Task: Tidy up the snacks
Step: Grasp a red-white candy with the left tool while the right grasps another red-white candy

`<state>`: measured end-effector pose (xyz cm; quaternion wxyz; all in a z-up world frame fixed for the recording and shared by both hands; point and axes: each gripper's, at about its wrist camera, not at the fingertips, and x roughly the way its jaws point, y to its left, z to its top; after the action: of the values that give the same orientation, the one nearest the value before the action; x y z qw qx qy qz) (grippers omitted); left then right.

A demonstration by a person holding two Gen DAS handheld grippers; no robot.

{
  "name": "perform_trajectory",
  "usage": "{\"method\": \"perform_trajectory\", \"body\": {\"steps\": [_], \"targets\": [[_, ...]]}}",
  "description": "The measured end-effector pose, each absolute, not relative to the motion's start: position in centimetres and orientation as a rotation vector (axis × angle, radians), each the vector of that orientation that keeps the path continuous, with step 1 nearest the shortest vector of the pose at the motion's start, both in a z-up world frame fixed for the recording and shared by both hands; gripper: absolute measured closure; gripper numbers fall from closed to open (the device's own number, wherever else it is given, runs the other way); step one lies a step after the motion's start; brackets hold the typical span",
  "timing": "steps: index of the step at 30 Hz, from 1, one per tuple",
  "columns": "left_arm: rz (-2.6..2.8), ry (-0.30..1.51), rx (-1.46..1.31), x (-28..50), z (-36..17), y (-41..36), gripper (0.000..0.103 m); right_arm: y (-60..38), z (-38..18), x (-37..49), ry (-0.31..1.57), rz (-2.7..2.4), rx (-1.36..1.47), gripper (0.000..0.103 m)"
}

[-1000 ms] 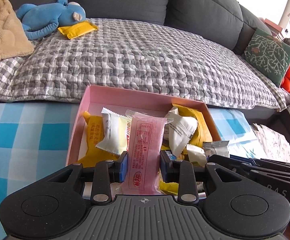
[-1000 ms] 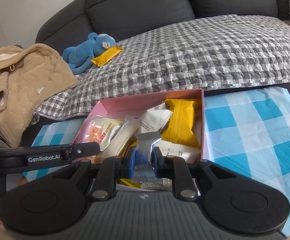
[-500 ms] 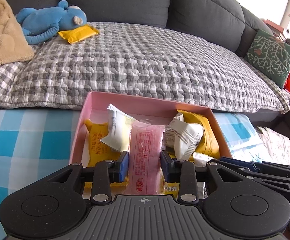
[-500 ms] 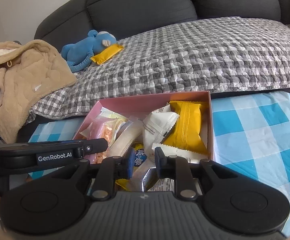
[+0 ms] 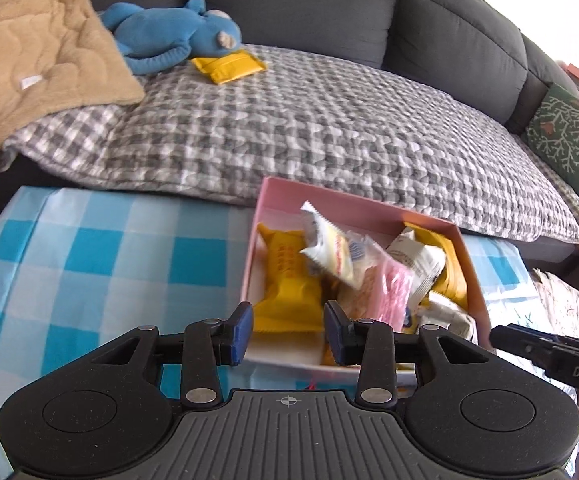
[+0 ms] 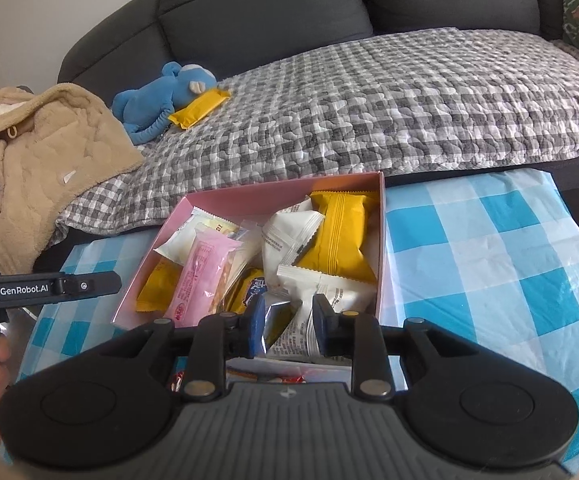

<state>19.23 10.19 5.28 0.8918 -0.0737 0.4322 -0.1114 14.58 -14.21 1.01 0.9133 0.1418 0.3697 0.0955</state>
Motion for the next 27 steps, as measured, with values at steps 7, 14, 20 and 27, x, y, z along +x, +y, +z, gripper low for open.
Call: {"method": "perform_trajectory", "body": {"steps": [7,14,20,27], "targets": [[-0.216,0.940,-0.166,17.3,4.1,11.2,0.054,-15.0,0.7,13.9,0.790,0.169,0.299,0.068],[-0.239,0.976,-0.112,16.2,2.5,9.9,0.053,-15.1,0.0,13.2,0.823,0.170,0.278,0.058],[-0.253,0.995,-0.079,15.6,1.4,9.1,0.053,-14.7,-0.6,13.0,0.851,0.187,0.258,0.050],[-0.277,1.003,-0.068,15.2,0.9,8.4,0.036,-13.7,-1.2,12.7,0.882,0.220,0.233,0.033]]}}
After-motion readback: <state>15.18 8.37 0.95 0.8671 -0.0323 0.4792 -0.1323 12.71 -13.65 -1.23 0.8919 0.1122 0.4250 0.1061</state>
